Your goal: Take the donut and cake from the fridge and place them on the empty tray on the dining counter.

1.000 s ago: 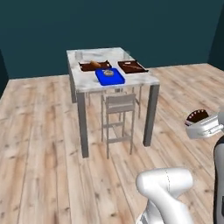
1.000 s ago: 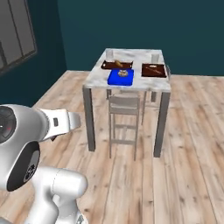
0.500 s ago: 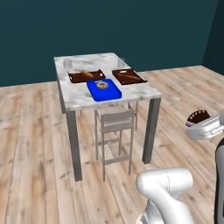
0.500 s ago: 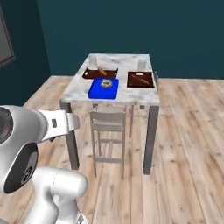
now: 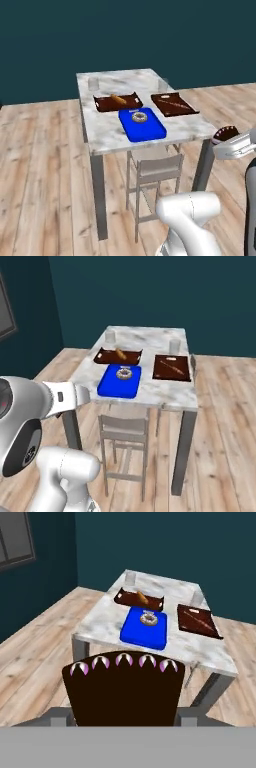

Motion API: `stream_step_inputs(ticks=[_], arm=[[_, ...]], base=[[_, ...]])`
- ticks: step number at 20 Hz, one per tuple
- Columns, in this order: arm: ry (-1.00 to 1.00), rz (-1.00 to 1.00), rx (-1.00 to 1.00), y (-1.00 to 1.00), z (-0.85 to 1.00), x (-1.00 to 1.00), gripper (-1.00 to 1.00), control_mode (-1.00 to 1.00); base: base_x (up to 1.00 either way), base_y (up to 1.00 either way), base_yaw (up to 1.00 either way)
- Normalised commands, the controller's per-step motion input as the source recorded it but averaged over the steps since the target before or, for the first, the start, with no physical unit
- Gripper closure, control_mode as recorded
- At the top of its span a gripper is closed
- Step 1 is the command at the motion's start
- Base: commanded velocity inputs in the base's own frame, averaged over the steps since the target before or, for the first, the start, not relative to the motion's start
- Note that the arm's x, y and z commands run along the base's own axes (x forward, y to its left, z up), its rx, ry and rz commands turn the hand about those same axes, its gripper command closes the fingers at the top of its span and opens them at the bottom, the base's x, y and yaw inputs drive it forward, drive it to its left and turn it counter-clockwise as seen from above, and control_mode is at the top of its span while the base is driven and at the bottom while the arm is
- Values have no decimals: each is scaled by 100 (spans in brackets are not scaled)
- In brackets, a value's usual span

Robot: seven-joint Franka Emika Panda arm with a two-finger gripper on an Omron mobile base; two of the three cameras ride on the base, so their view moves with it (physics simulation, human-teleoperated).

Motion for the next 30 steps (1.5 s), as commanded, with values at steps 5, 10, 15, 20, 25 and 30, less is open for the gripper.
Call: stream_step_inputs(ticks=[5, 10, 15, 20, 25, 30], arm=[[0, 0, 0, 0, 0, 0, 100, 100], [0, 0, 0, 0, 0, 0, 100, 100], [0, 0, 0, 0, 0, 0, 100, 100], [0, 0, 0, 0, 0, 0, 100, 100], [0, 0, 0, 0, 0, 0, 100, 100], [13, 0, 0, 0, -23, 38, 100, -100]], base=[[100, -16, 32], [100, -27, 26], [100, -42, 15], [70, -21, 13], [17, 0, 2], [7, 0, 0]])
